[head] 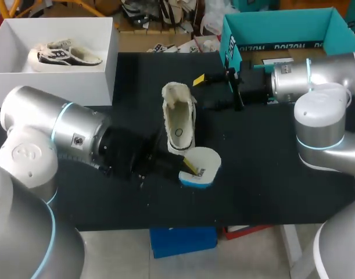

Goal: Take the shoe out of the shoebox, open the shoe tongue, remove and reinsert the insole, then place the shoe into the shoebox

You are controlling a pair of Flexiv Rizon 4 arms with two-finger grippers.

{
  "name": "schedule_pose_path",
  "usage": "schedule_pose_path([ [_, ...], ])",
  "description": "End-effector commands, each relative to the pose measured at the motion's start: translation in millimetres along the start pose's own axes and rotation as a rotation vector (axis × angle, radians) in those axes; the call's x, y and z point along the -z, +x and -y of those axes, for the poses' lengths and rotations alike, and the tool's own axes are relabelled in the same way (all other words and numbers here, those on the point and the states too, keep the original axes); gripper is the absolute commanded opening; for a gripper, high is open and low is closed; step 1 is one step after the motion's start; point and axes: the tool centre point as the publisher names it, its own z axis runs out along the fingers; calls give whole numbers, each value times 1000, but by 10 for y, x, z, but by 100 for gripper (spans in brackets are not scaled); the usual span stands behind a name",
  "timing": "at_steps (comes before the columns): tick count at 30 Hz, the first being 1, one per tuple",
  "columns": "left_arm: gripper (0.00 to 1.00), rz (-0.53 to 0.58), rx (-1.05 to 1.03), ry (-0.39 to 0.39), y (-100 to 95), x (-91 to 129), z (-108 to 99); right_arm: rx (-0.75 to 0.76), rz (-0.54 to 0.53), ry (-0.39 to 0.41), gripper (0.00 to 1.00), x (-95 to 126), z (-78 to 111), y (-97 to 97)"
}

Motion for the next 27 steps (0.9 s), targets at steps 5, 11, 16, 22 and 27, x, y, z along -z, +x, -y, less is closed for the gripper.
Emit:
schedule_pose_path([
  [5, 0, 3, -73, -130, 73, 32, 155, 0, -1, -2, 100, -14, -1, -5],
  [11, 0, 6, -136, -164, 60, 9, 179, 0, -1, -2, 100, -14, -1, -5],
  [16, 0, 83, -455, -248, 94, 94, 34, 0, -1, -2, 100, -14, -1, -5],
  [22, 0, 31, -453, -314, 150, 132, -165, 0, -1, -2, 100, -14, -1, -5],
  [27, 0, 31, -453, -314, 150, 132, -165, 0, -1, -2, 100, -14, -1, -5],
])
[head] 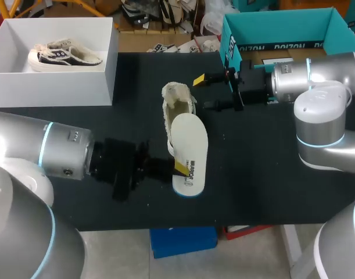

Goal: Take the shoe out of the shoebox, open the shoe tongue, remove and reinsert the insole, then place the shoe into the shoebox

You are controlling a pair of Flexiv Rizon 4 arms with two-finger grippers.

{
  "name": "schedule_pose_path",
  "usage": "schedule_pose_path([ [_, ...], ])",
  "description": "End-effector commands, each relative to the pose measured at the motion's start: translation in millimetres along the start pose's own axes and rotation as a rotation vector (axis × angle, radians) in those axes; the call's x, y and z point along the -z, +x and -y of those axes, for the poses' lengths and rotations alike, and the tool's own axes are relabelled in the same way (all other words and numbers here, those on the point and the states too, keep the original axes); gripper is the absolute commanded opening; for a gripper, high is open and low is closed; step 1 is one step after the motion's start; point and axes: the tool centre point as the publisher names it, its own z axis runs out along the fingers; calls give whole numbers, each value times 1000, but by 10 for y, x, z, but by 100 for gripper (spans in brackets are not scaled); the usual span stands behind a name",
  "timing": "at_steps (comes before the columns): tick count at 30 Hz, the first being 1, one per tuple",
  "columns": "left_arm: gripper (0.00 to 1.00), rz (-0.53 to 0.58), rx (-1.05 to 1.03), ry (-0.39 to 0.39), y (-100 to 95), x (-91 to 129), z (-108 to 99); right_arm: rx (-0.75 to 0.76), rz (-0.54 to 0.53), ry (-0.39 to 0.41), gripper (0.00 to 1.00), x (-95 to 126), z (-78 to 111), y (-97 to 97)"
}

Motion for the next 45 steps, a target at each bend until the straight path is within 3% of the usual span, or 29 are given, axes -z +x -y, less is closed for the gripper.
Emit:
schedule_pose_path([
  [1, 0, 4, -4, -49, 17, -11, 69, 0, 0, -4, 100, -15, 6, -3],
  [11, 0, 4, -4, -49, 17, -11, 69, 0, 0, -4, 100, -15, 6, -3],
  [13, 0, 18, -127, -91, -26, -10, -26, 0, 0, -4, 100, -15, 6, -3],
  [19, 0, 101, -370, -55, 112, -9, -306, 0, 0, -4, 100, -15, 6, -3],
  [26, 0, 160, -344, -37, 448, 67, -688, 0, 0, -4, 100, -15, 6, -3],
  [31, 0, 125, -300, -41, 629, 80, -995, 0, 0, -4, 100, -15, 6, -3],
  [45, 0, 96, -287, -36, 667, 53, -1644, 0, 0, -4, 100, -15, 6, -3],
])
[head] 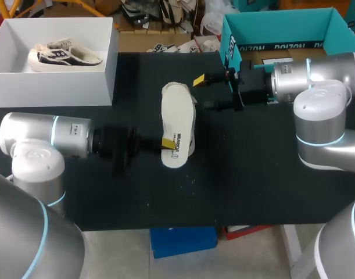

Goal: Take the shoe out of the shoebox, open the shoe tongue, remove and reinsert the insole, then place the shoe into the shoebox

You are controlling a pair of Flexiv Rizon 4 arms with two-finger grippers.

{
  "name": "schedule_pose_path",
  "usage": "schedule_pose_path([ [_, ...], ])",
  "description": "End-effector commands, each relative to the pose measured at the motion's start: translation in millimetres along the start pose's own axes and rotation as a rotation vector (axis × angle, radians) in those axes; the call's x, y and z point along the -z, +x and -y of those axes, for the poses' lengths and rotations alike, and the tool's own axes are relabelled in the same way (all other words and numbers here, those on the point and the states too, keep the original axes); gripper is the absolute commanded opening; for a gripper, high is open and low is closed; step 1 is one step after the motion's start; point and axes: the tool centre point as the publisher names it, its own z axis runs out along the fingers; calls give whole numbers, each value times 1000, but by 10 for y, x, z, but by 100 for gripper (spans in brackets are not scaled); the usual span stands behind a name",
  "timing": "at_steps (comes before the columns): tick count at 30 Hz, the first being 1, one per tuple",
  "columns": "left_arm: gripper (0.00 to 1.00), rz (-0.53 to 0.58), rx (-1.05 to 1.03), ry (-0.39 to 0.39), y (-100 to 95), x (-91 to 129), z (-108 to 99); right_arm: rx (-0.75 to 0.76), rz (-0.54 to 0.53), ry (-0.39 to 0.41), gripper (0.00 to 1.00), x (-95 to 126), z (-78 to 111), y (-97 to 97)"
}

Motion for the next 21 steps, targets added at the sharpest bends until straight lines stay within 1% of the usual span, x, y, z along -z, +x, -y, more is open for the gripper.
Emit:
schedule_pose_path([
  [1, 0, -20, 6, 22, 58, -80, -269, 0, 0, -3, 100, -14, 5, -4],
  [6, 0, -14, 4, -4, 46, -61, -395, 0, 0, -3, 100, -14, 5, -4],
  [12, 0, -12, 3, -5, 32, -56, -396, 0, 0, -3, 100, -14, 5, -4],
  [18, 0, -12, 3, -5, 32, -56, -396, 69, -143, 7, 100, -140, 196, -55],
  [21, 0, -12, 3, -5, 32, -56, -396, 93, -182, 19, 100, -216, 263, -74],
])
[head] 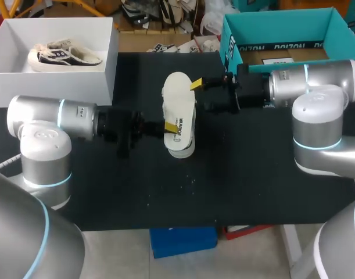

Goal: Take the shoe out of the shoebox, open the shoe tongue, remove and reinsert the insole, then place the shoe into the shoebox

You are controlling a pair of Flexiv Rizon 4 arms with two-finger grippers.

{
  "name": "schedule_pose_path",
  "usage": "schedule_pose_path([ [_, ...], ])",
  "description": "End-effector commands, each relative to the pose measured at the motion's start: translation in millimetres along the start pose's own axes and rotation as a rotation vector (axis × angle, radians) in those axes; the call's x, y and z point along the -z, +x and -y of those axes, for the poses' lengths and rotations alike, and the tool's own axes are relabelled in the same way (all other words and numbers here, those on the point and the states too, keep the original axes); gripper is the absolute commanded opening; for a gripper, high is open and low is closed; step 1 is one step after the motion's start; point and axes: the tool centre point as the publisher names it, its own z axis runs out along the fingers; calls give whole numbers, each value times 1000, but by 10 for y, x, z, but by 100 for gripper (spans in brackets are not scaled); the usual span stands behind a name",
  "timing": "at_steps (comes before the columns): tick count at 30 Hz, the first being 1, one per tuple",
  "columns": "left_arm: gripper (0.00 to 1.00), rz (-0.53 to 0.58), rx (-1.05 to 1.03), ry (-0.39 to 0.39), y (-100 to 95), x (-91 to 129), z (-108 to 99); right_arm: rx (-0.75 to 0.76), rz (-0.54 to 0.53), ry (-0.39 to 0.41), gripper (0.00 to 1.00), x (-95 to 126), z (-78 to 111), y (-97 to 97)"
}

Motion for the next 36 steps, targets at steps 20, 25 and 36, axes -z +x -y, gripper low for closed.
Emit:
schedule_pose_path([
  [20, 0, -2, -3, -4, 0, -4, 9, 71, -112, 28, 46, -334, 187, 34],
  [25, 0, -2, -3, -4, 0, -4, 9, 72, -102, 34, 40, -343, 191, 45],
  [36, 100, -113, -14, -72, -78, 81, 7, 63, -74, 63, 0, -353, 170, 54],
])
